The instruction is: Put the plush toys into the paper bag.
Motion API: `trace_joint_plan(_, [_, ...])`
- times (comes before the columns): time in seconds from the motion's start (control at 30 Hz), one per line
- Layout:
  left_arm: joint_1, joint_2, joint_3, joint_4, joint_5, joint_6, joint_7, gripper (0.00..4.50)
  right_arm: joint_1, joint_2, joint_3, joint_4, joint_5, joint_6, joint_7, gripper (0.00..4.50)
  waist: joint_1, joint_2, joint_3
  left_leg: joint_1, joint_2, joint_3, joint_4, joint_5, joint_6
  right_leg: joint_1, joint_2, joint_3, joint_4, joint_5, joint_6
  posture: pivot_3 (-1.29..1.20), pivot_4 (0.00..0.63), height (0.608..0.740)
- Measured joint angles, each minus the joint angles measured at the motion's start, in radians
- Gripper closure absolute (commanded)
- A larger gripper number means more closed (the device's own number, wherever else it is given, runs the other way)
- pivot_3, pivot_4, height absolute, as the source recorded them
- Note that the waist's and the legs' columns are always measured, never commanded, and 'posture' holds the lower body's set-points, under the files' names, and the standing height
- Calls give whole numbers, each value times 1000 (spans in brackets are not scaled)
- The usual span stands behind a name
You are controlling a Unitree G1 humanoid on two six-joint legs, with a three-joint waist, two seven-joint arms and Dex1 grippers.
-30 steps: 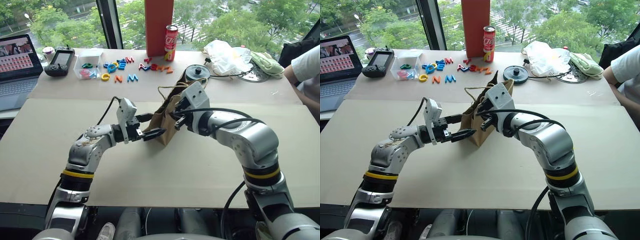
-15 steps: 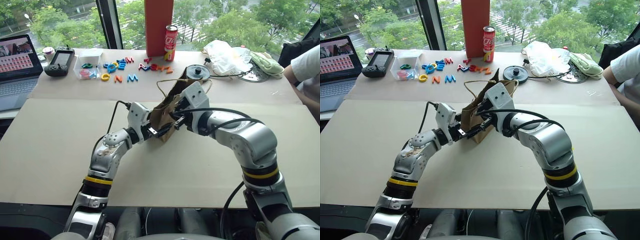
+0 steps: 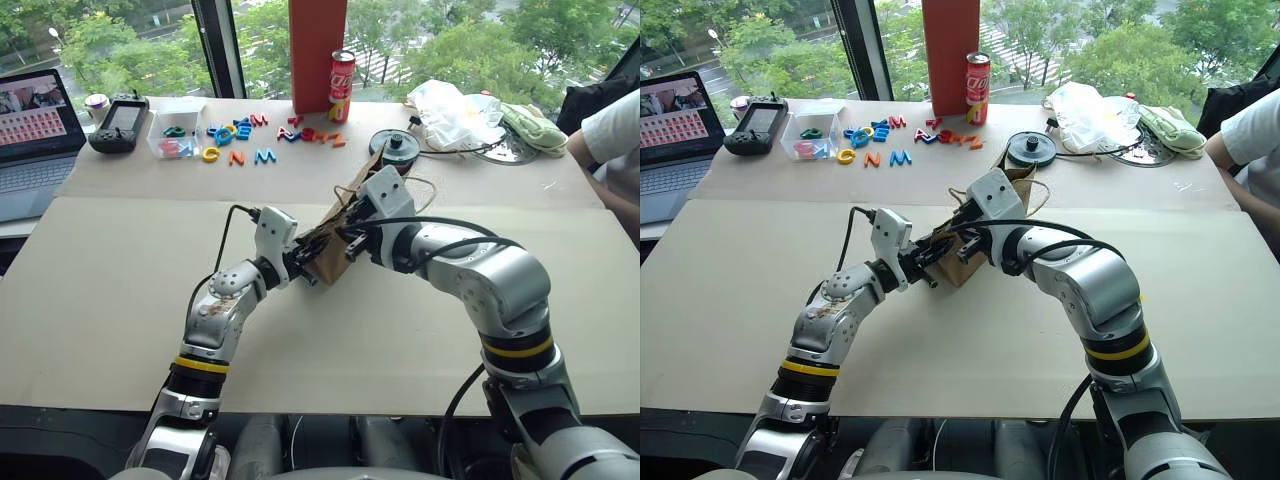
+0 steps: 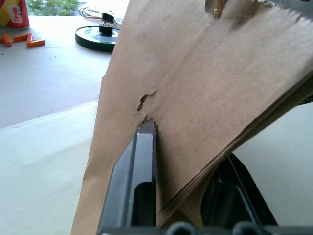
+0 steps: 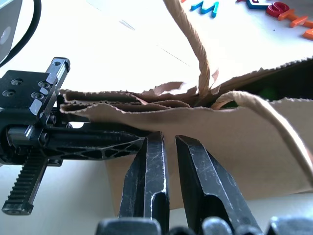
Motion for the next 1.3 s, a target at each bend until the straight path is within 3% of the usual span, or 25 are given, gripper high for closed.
trace_joint_plan(0.67, [-15, -22, 6, 32, 1, -16, 6, 4471, 6, -5, 0, -15, -4, 16, 0, 3936, 0, 0, 0, 0, 0, 0, 0, 0, 0, 0, 0, 0, 0, 0, 0, 0, 150, 739])
trace_joint_plan(0.9, [-52, -26, 24, 80, 2, -18, 11, 4471, 65, -88, -13, -152, 42, 9, 89, 3936, 1, 0, 0, 0, 0, 0, 0, 0, 0, 0, 0, 0, -1, 0, 0, 0, 150, 739])
trace_joint_plan(1.1, [-77, -19, 36, 119, 1, -38, -5, 4471, 161, -239, -258, -273, 210, -50, 298, 3936, 3, 0, 0, 0, 0, -1, 0, 0, 0, 3, 0, -1, -2, 0, 0, 0, 150, 739])
trace_joint_plan(1.3, [-76, 144, 75, 121, -59, -51, -213, 4471, 217, -395, -454, -81, 238, -156, 443, 3936, -8, 0, 0, 2, 1, 0, -2, 0, 0, 1, 3, 1, -2, 0, -1, 0, 150, 739])
